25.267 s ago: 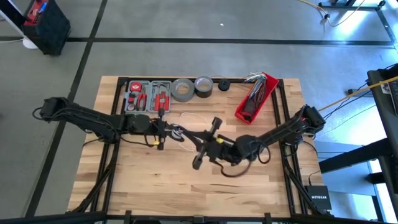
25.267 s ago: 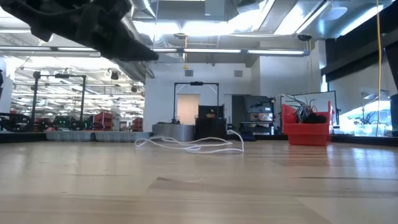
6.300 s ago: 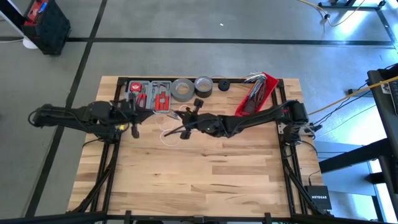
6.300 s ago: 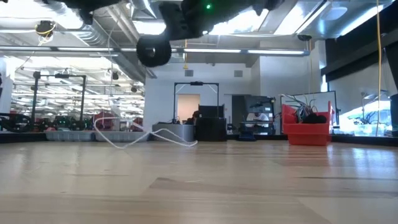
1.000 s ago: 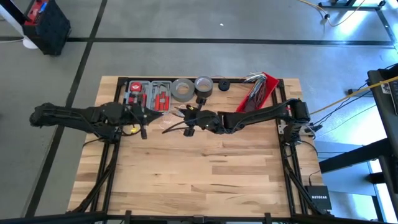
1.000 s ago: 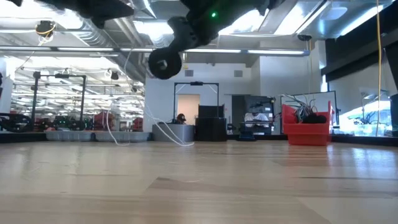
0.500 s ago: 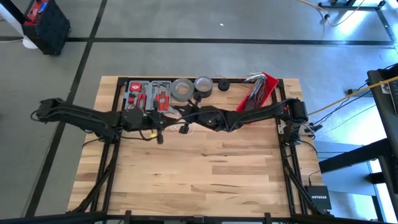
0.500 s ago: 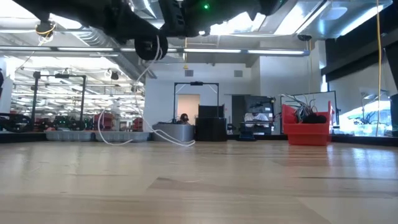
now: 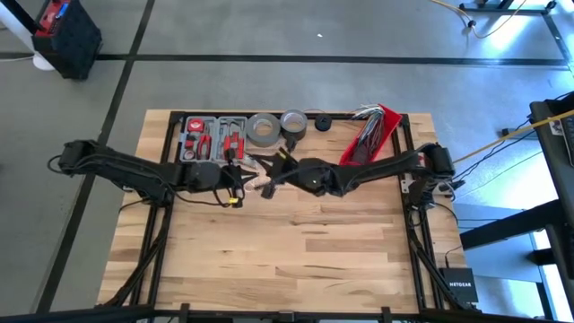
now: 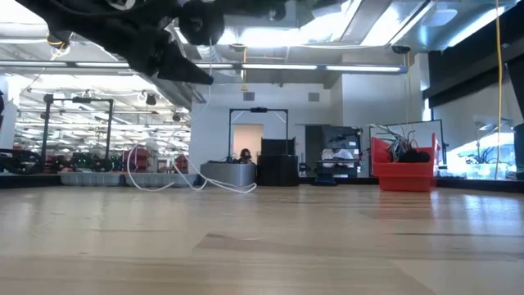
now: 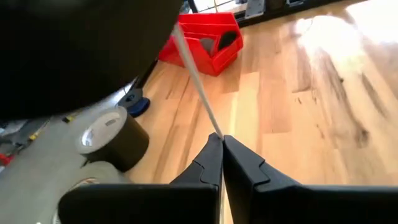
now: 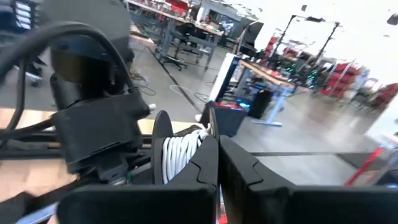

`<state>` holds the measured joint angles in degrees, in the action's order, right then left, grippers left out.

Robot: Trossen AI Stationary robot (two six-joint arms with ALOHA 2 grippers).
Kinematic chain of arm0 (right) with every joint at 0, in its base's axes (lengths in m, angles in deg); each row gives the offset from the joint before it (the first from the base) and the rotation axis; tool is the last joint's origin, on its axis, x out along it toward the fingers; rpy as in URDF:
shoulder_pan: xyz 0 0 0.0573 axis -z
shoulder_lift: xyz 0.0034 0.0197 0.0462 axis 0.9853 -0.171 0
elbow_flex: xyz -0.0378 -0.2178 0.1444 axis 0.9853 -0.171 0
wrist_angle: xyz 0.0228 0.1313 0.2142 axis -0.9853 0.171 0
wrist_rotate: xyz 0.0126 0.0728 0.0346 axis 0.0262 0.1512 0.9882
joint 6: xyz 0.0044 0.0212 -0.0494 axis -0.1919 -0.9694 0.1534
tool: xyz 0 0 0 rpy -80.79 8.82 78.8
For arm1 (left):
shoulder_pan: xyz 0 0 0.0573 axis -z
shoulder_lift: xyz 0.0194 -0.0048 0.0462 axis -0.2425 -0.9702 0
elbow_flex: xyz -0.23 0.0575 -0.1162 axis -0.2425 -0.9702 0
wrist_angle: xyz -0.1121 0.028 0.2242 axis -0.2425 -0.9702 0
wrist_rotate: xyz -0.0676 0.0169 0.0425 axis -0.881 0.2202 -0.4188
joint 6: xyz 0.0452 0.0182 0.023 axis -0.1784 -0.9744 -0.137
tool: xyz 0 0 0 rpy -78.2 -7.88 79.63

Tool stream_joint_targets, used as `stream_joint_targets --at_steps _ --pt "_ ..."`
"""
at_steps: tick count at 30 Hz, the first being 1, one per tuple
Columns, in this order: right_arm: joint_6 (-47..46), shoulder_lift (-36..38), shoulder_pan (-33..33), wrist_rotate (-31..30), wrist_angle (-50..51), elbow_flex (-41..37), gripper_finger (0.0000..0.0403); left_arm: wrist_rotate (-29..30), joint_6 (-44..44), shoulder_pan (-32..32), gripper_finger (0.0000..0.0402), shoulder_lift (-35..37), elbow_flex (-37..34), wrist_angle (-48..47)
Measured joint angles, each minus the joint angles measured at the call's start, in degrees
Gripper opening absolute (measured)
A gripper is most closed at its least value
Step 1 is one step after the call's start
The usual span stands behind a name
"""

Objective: Coil cords
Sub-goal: Coil the white wire on the black spool

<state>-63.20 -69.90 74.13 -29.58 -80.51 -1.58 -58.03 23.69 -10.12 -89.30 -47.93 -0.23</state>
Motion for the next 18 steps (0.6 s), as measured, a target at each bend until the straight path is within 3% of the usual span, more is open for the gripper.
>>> stream_joint_targets --at_steps 8,18 --pt "8.5 3.0 -6.6 -10.6 -1.2 -0.1 0.0005 -0.3 -2.2 0.1 0.0000 -1.9 0.2 -0.5" --pt "16.1 3.8 -10.6 -16.0 -6.2 -0.1 0.0005 -0.4 -5.5 -1.0 0.0000 -6.6 0.0 -1.5"
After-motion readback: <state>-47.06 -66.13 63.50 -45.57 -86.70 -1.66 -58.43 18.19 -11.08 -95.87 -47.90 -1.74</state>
